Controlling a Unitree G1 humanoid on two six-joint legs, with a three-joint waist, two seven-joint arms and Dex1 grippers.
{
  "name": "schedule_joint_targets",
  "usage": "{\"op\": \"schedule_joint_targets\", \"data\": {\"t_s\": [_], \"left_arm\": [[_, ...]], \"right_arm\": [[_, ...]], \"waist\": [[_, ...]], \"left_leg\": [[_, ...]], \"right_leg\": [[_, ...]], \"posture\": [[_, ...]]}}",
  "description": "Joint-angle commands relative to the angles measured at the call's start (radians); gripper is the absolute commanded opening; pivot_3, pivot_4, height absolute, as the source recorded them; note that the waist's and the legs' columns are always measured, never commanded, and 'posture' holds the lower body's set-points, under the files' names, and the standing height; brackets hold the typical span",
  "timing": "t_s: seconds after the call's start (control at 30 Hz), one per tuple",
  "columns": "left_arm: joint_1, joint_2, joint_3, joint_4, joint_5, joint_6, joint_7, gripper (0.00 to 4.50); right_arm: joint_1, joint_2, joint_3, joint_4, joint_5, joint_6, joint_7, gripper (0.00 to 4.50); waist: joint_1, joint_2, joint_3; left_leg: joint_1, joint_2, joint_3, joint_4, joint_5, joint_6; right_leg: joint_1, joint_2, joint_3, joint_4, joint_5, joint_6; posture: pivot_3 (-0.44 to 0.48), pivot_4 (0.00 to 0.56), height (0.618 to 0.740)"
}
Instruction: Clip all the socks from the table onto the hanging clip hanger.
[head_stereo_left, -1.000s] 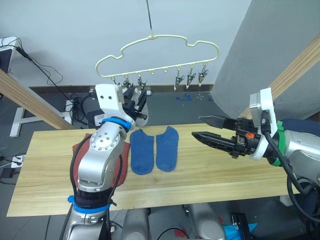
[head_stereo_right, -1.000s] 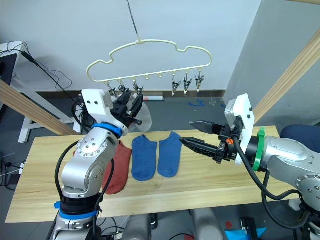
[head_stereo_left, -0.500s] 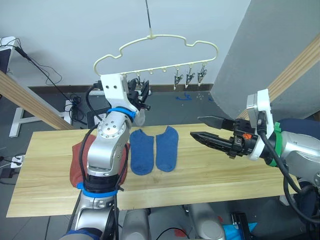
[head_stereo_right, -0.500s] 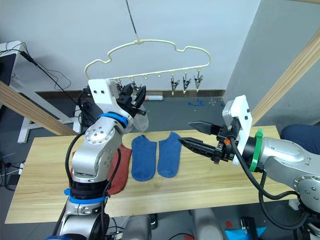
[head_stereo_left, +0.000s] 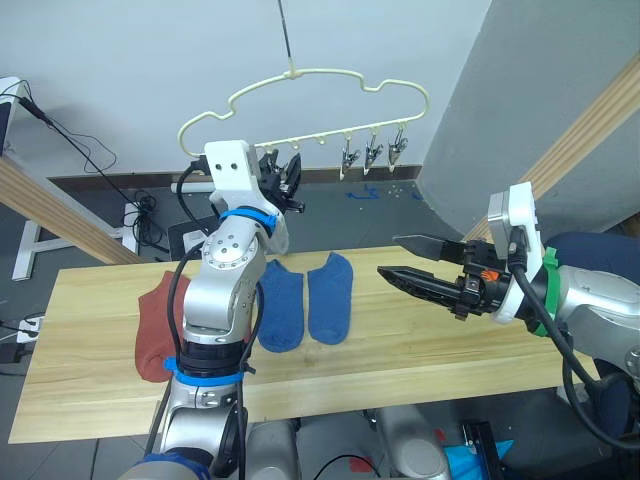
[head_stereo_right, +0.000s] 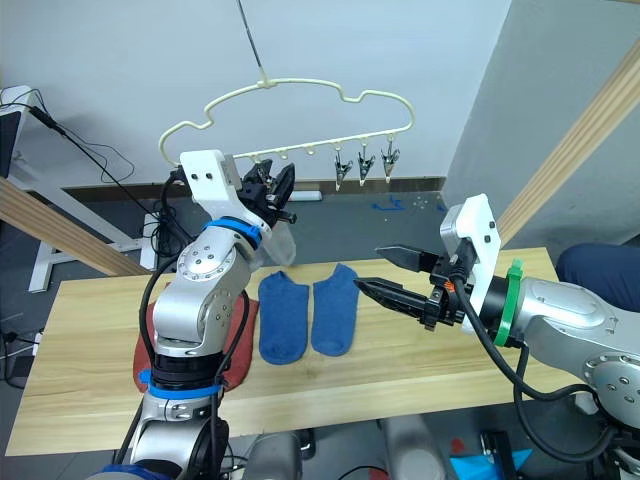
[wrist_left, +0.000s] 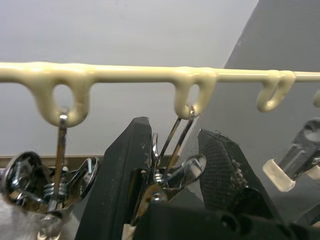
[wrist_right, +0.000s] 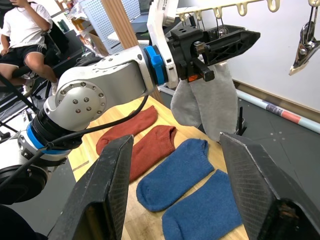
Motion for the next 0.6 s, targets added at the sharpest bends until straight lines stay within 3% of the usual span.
{"op": "schedule_joint_targets", "data": {"t_s": [0.03,0.23,0.4,0.6], "left_arm": [[-0.003,-0.006,0.007,-0.036,-0.013,-0.023,-0.010,1.43],[0.000,-0.002,0.024,-0.035,-0.019,-0.021,-0.006,0.23],[-0.005,-0.006,0.045,-0.041,-0.028,-0.009,0.006,0.16],[-0.020,-0.033,0.155,-0.071,-0.192,0.114,-0.002,0.16]], "right_arm": [[0.000,-0.013,-0.008,-0.028,0.009,-0.022,0.005,2.85],[0.002,-0.016,-0.006,-0.027,0.007,-0.027,0.005,2.85],[-0.002,-0.015,-0.002,-0.025,0.001,-0.031,0.010,2.85],[-0.055,-0.043,0.056,0.004,-0.007,0.034,-0.048,2.85]], "waist": [[0.000,0.000,0.000],[-0.001,0.000,0.000],[-0.001,0.000,0.000],[-0.003,0.000,0.000]], "left_leg": [[0.000,0.000,0.000,0.000,0.000,0.000],[0.000,0.000,0.000,0.000,0.000,0.000],[0.000,0.000,0.000,0.000,0.000,0.000],[0.000,0.000,0.000,0.000,0.000,0.000]], "right_leg": [[0.000,0.000,0.000,0.000,0.000,0.000],[0.000,0.000,0.000,0.000,0.000,0.000],[0.000,0.000,0.000,0.000,0.000,0.000],[0.000,0.000,0.000,0.000,0.000,0.000]], "posture": [[-0.306,0.373,0.740],[-0.304,0.370,0.740],[-0.300,0.365,0.740],[-0.306,0.362,0.740]]}}
